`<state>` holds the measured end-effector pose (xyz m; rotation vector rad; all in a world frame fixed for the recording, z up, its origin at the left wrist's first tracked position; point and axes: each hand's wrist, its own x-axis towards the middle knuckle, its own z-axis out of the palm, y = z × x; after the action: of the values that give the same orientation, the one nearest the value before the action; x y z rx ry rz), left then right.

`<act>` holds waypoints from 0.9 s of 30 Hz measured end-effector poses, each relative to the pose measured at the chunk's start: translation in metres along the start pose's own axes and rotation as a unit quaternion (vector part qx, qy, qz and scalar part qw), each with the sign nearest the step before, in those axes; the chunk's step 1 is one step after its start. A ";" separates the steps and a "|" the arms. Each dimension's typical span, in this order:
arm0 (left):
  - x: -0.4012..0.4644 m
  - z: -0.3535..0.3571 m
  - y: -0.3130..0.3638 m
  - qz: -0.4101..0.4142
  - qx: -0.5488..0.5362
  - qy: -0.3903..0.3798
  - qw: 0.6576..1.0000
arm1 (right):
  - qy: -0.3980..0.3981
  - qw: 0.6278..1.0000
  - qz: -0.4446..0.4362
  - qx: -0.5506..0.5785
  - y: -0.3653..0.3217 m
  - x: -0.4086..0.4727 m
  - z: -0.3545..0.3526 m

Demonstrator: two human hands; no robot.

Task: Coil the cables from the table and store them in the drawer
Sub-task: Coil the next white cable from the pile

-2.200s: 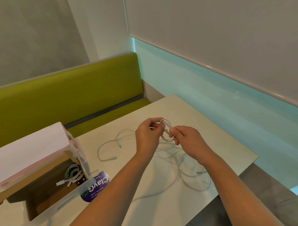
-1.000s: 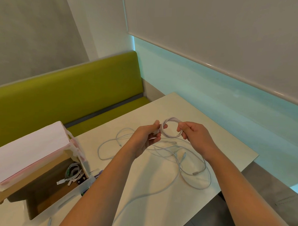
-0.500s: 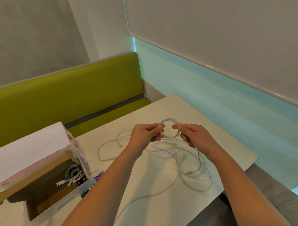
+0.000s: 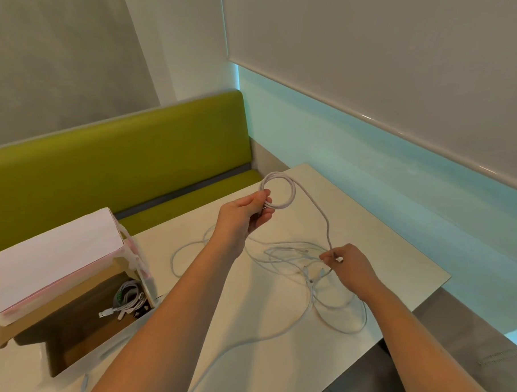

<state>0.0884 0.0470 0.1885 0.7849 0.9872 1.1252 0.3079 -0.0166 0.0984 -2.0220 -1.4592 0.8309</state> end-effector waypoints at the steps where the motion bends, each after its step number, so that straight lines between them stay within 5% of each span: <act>1: 0.000 0.000 0.001 -0.003 -0.007 -0.001 1.000 | -0.007 1.000 0.013 -0.013 0.004 0.000 0.002; 5: -0.001 -0.003 0.001 -0.017 -0.004 -0.011 1.000 | -0.037 0.997 0.067 0.008 0.009 0.003 0.008; 9: -0.002 -0.005 -0.004 -0.053 0.039 -0.023 0.998 | -0.005 0.944 0.071 0.322 -0.015 0.001 0.002; 12: -0.003 -0.005 -0.009 -0.076 0.052 -0.031 0.995 | 0.005 0.891 0.043 0.453 -0.039 -0.001 -0.009; 19: -0.006 0.003 -0.013 -0.093 0.092 -0.034 0.991 | -0.025 0.853 0.038 0.519 -0.060 -0.001 -0.019; 22: -0.005 0.005 -0.015 -0.091 0.112 -0.026 0.989 | -0.094 0.854 0.057 0.508 -0.062 -0.003 -0.019; 27: -0.001 0.013 -0.020 -0.069 0.127 0.002 0.990 | -0.222 0.801 0.080 0.549 -0.066 -0.009 -0.018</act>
<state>0.1073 0.0401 0.1755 0.9030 1.1855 0.8938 0.2761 -0.0064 0.1587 -1.0587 -0.6363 1.7796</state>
